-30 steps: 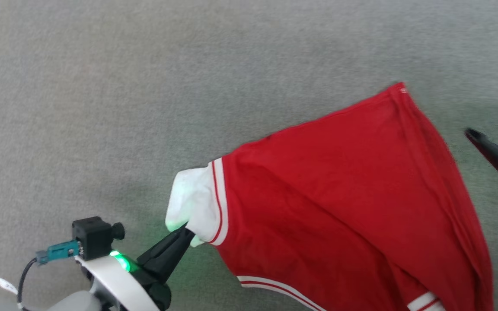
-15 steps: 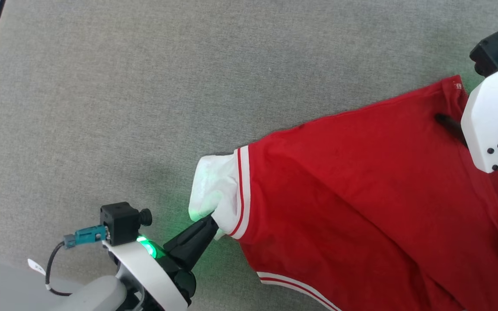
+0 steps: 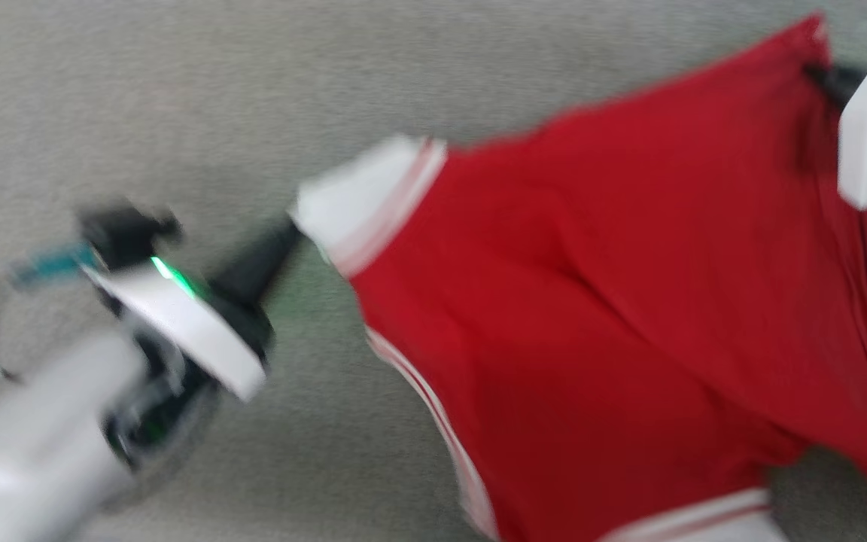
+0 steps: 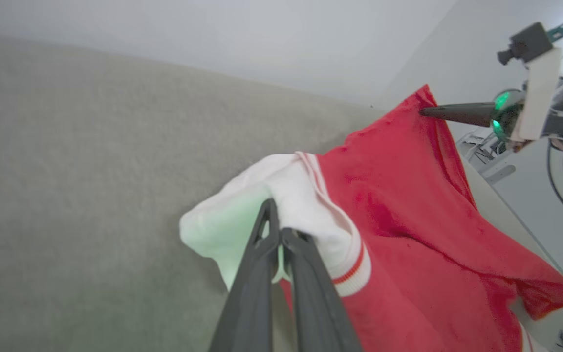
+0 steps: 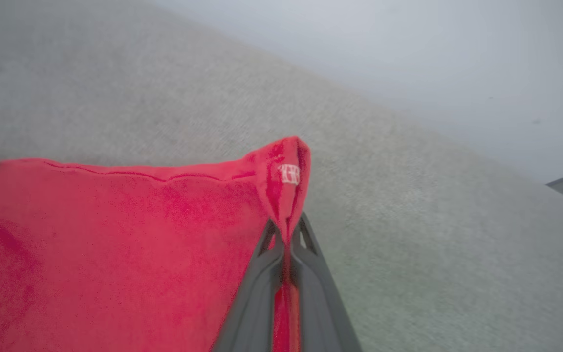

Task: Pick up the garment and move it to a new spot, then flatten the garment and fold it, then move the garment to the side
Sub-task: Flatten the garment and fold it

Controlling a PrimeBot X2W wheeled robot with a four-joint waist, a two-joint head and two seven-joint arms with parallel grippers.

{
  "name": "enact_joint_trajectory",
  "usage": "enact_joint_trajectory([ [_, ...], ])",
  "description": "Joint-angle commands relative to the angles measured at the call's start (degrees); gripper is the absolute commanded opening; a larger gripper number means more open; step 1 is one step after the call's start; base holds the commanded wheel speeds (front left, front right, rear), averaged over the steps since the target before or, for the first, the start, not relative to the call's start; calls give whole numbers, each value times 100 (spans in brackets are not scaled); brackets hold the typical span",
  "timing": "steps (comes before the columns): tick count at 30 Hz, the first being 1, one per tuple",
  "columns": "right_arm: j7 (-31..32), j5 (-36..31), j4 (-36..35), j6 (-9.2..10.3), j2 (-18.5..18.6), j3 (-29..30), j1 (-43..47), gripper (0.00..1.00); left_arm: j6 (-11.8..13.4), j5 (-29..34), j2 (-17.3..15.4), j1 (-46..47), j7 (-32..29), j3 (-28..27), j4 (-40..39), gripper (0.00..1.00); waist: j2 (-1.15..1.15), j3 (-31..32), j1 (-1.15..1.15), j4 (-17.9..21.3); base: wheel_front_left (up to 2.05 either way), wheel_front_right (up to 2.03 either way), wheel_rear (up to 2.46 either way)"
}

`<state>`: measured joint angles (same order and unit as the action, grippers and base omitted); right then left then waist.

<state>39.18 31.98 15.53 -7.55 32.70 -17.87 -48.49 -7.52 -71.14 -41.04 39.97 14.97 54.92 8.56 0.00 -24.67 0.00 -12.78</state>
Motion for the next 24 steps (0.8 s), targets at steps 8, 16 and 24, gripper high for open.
enact_joint_trajectory([
  [8,-925,-551,841,14,-553,756,-1464,0,16,-685,17,2241,-296,-718,1208,0,0,-361,0,822,0,0,0],
  [16,-2298,-1707,2056,25,-1354,1703,-3229,0,18,-853,405,4796,-201,-1488,2956,0,0,-733,0,1308,0,0,0],
  [24,-3330,-2330,2818,26,-1796,2181,-3563,0,20,-1181,466,4940,-45,-1614,2615,0,0,-683,0,1357,0,0,0],
])
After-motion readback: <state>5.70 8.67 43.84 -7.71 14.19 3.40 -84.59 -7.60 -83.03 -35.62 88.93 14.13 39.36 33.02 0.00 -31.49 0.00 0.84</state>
